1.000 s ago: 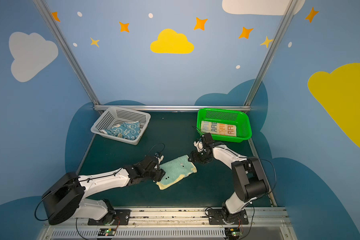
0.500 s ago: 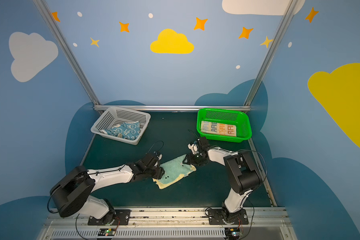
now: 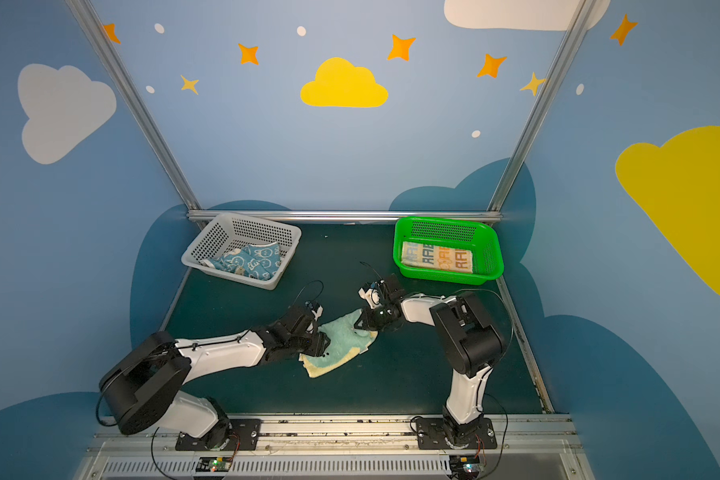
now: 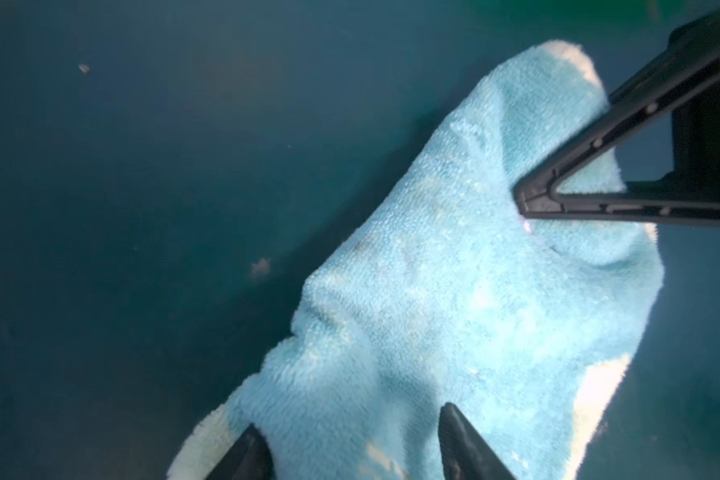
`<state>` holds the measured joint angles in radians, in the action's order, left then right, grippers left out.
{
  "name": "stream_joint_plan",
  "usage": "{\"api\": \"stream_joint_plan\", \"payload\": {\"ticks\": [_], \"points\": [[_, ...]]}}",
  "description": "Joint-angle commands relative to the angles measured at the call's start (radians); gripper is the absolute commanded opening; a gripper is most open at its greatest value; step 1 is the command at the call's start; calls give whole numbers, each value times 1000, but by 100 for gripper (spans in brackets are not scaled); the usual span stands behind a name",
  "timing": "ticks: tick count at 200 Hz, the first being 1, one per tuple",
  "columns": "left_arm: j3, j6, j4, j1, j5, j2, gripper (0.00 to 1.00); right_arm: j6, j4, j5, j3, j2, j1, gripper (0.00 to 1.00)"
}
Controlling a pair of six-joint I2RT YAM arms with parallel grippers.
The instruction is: Fold and stack the towels
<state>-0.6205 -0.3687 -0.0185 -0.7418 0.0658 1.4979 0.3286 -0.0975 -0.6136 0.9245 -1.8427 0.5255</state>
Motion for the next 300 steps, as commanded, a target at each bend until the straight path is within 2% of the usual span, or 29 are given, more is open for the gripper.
{"api": "stream_joint_plan", "payload": {"ticks": [1, 17, 30, 39, 42, 121, 178, 238, 258, 300], "points": [[48, -16, 48, 13, 6, 43, 63, -23, -123, 31, 3, -32, 19, 0], [54, -15, 38, 18, 6, 29, 69, -44, -162, 62, 42, -5, 16, 0], [62, -12, 22, 22, 5, 5, 83, -69, -203, 97, 88, 17, 11, 0], [66, -10, 15, 23, 0, -17, 98, -85, -233, 125, 123, 30, 2, 0], [68, -8, 12, 25, -3, -26, 100, -91, -243, 134, 135, 33, -1, 0], [84, 34, -32, 42, -28, -205, 100, -237, -515, 310, 552, -60, -99, 0], [76, 39, -21, 49, -56, -198, 100, -320, -660, 440, 887, -214, -173, 0], [49, 41, -34, 65, -54, -149, 100, -428, -696, 450, 1239, -363, -257, 0], [35, 40, -29, 66, -51, -133, 100, -418, -672, 468, 1301, -383, -282, 0], [19, 47, -12, 67, -60, -125, 100, -374, -600, 480, 1288, -357, -359, 0]]}}
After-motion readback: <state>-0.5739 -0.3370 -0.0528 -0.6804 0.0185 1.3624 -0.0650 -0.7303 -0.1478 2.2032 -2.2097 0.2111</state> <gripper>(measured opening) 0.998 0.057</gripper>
